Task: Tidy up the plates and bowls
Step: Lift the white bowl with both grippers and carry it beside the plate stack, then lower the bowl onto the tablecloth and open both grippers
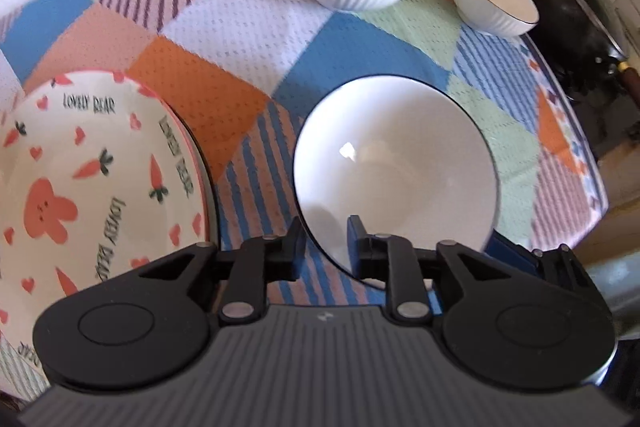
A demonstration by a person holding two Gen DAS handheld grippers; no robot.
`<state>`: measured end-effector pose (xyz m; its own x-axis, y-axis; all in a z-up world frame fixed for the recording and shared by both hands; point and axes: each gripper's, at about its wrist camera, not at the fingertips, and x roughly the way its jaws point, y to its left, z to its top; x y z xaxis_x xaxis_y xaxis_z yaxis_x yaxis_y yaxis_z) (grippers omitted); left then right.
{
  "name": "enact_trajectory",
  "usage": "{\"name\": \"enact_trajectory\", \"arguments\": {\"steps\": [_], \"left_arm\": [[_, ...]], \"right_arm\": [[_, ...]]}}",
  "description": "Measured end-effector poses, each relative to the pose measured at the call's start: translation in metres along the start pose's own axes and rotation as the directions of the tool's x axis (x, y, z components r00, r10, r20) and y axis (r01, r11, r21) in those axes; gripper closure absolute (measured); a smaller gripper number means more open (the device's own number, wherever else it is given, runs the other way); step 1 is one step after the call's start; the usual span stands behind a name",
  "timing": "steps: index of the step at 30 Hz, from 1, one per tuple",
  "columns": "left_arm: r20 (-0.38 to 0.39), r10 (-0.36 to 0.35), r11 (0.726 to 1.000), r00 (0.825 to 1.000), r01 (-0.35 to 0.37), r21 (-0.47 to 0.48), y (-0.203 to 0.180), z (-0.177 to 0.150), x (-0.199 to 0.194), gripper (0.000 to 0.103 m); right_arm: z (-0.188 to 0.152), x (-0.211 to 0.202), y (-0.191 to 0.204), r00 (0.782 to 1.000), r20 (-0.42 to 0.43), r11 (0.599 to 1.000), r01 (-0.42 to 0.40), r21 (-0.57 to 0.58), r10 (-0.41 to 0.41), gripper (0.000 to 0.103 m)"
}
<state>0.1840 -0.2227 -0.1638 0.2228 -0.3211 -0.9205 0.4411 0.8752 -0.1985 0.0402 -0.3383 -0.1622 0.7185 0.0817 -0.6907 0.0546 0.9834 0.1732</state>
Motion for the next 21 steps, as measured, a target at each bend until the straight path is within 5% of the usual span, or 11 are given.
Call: {"name": "enact_trajectory", "arguments": {"steps": [6,12,21], "left_arm": [[0.039,0.034,0.998,0.999,-0.036,0.047,-0.002,-0.004,-0.027,0.068],[0.103,0.064,0.993,0.993,-0.074,0.096,-0.001,0.002,-0.06,0.063],[0.145,0.04,0.982,0.989,-0.065,0.176,0.021,0.031,-0.077,0.058]], "right_arm": [[0.009,-0.027,-0.017,0.998,0.065,0.995,0.0,0.102,-0.006,0.005],[0.026,-0.045,-0.024,0.995,0.095,0.989,-0.055,0.136,0.042,0.033],[0.057,-0.037,-0.042,0.99,0.13,0.973,-0.074,0.221,0.046,0.041]]}}
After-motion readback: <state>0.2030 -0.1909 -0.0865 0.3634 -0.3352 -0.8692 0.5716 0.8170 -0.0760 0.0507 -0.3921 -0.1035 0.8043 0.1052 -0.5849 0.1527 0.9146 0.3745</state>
